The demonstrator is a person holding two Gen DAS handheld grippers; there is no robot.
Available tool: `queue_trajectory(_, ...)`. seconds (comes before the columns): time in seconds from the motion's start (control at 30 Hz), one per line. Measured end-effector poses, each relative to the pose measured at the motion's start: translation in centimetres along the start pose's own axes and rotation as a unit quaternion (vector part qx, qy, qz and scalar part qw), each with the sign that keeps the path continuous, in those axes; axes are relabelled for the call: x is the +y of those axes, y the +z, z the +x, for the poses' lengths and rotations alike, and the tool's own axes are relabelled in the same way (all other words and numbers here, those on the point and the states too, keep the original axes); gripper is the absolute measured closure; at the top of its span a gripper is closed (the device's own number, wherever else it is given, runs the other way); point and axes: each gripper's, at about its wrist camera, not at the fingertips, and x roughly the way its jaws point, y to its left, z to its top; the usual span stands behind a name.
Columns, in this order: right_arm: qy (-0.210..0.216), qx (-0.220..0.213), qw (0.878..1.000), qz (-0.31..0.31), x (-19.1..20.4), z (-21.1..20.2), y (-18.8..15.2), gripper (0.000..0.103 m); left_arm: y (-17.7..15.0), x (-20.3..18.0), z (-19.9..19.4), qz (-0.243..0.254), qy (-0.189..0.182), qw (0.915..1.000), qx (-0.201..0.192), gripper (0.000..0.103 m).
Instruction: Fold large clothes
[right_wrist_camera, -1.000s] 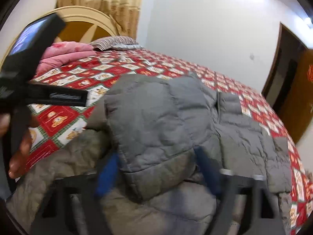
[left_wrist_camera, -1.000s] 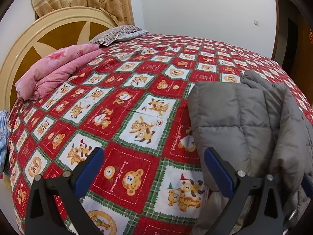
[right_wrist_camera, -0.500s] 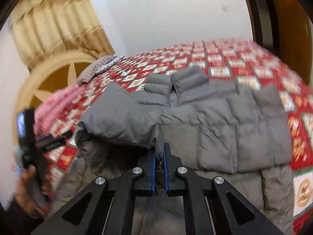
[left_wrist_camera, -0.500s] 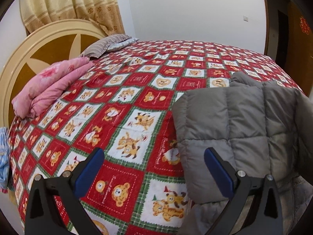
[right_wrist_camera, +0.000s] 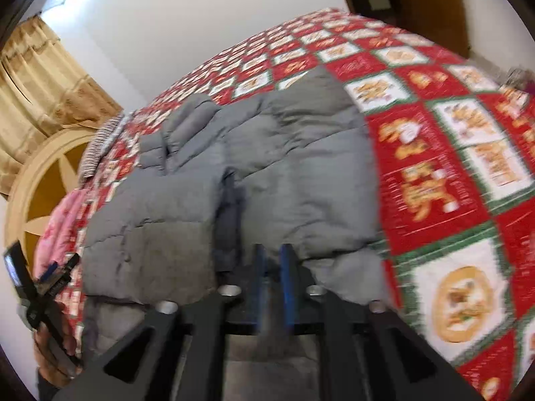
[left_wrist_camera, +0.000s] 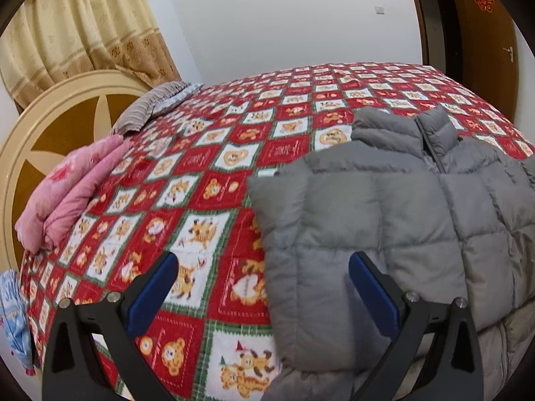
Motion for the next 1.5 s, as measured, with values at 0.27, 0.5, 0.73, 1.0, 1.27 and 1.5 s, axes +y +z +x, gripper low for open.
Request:
queue_trajectory(0.27, 0.035, -0.059, 0.992, -0.105, 8.3, -0.7, 2.0, 0.045, 1.2, -2.6, 3.4, 0.011, -0.051, 0.9983, 0.028, 0.000)
queue_trajectory(0.5, -0.040, -0.003, 0.984, -0.174, 10.2, 6.9, 1.6, 0.045, -1.3, -5.2, 5.1, 0.020, -0.057, 0.9971, 0.046, 0.000)
queue_trajectory(0.73, -0.033, 0.003, 0.985, -0.170, 7.2, 8.5, 0.6, 0.045, -2.0, -4.5, 6.5, -0.020, -0.094, 0.9928, 0.070, 0.000)
queue_trajectory(1.0, -0.049, -0.002, 0.980, -0.191, 7.3, 8.8, -0.2, 0.045, -2.3, -5.3, 6.6, -0.011, -0.083, 0.9939, 0.072, 0.000)
queue_trajectory(1.27, -0.074, -0.007, 0.975, -0.210, 8.0, 9.0, -0.7, 0.045, -2.4, -4.9, 6.8, -0.011, -0.082, 0.9940, 0.072, 0.000)
queue_trajectory(1.5, -0.084, -0.015, 0.973, -0.215, 8.1, 9.1, -1.0, 0.044, -0.7, -6.0, 2.0, 0.053, -0.046, 0.9973, 0.024, 0.000)
